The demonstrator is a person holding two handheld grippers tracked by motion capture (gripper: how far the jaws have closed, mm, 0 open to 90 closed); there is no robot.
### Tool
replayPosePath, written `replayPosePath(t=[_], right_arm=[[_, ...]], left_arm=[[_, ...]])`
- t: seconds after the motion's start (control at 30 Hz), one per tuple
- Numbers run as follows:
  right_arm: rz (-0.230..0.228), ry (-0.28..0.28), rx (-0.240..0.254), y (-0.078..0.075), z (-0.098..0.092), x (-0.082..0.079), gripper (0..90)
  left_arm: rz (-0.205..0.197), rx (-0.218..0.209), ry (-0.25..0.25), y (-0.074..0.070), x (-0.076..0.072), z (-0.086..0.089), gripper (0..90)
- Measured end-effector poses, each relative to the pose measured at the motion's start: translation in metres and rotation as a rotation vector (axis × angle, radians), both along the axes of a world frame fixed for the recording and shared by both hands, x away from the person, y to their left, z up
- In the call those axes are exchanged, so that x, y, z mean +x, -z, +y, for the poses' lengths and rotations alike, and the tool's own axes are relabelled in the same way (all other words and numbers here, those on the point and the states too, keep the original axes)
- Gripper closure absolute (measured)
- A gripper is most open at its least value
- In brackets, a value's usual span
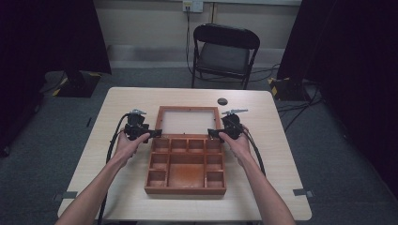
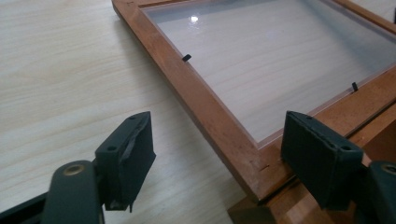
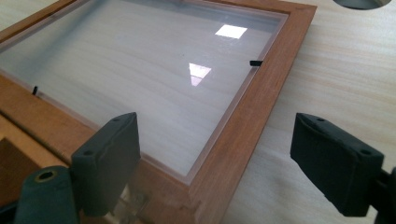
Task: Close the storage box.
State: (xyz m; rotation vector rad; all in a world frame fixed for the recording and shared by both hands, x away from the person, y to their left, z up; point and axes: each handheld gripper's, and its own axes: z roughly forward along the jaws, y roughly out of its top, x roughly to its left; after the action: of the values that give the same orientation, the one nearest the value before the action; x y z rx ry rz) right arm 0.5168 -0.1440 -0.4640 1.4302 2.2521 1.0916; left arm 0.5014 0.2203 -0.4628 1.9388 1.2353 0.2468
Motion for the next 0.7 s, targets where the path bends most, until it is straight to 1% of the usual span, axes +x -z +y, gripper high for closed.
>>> replayPosePath(t=[0.03,0.07,0.13,0.2,0.23,0.27,0.3,0.33,0.37,0.4,0.47,0.57,0.6,0.63,0.7], right_arm=[[0.002,0.002,0.003,0.001,0.0,0.001,14.5],[0.011,-0.006,0.014,0.002,0.001,0.002,14.4],[0.017,-0.006,0.023,0.002,0.0,0.003,14.2],[0.031,-0.008,0.049,0.004,0.0,0.004,14.0],[0.049,-0.003,0.081,0.006,0.0,0.005,13.9],[0.049,-0.003,0.081,0.006,0.0,0.005,13.9],[0.064,0.005,0.101,0.008,0.0,0.005,13.9],[0.066,0.001,0.119,0.009,0.001,0.005,13.0],[0.079,0.015,0.13,0.01,0.004,0.005,11.4],[0.079,0.015,0.13,0.01,0.004,0.005,11.4],[0.082,0.011,0.128,0.01,0.004,0.006,11.1],[0.107,0.016,0.168,0.014,0.002,0.007,11.5],[0.12,0.012,0.192,0.016,0.0,0.009,11.6],[0.12,0.012,0.192,0.016,0.0,0.009,11.6],[0.128,-0.001,0.208,0.017,0.0,0.01,11.6]], left_arm=[[0.002,-0.001,0.008,0.0,0.0,-0.001,23.3],[-0.001,-0.001,0.004,0.001,0.001,-0.003,20.7],[-0.002,0.003,0.009,0.001,0.002,-0.007,20.3],[0.001,-0.003,0.011,0.002,0.003,-0.01,19.4],[0.002,-0.003,0.014,0.002,0.002,-0.012,18.3],[0.001,-0.008,0.014,0.003,0.003,-0.014,18.3],[0.002,-0.009,0.017,0.003,0.002,-0.015,18.0],[-0.002,-0.012,0.018,0.003,0.002,-0.017,17.9],[-0.003,-0.009,0.019,0.003,0.002,-0.018,17.9],[-0.003,-0.012,0.013,0.003,0.001,-0.019,17.9],[0.001,-0.016,0.014,0.003,0.001,-0.021,17.3],[0.003,-0.022,0.013,0.005,0.002,-0.021,15.5],[0.002,-0.028,0.013,0.005,0.002,-0.02,15.2],[0.004,-0.03,0.011,0.005,0.002,-0.02,15.2],[0.01,-0.04,0.015,0.006,0.003,-0.019,14.7]])
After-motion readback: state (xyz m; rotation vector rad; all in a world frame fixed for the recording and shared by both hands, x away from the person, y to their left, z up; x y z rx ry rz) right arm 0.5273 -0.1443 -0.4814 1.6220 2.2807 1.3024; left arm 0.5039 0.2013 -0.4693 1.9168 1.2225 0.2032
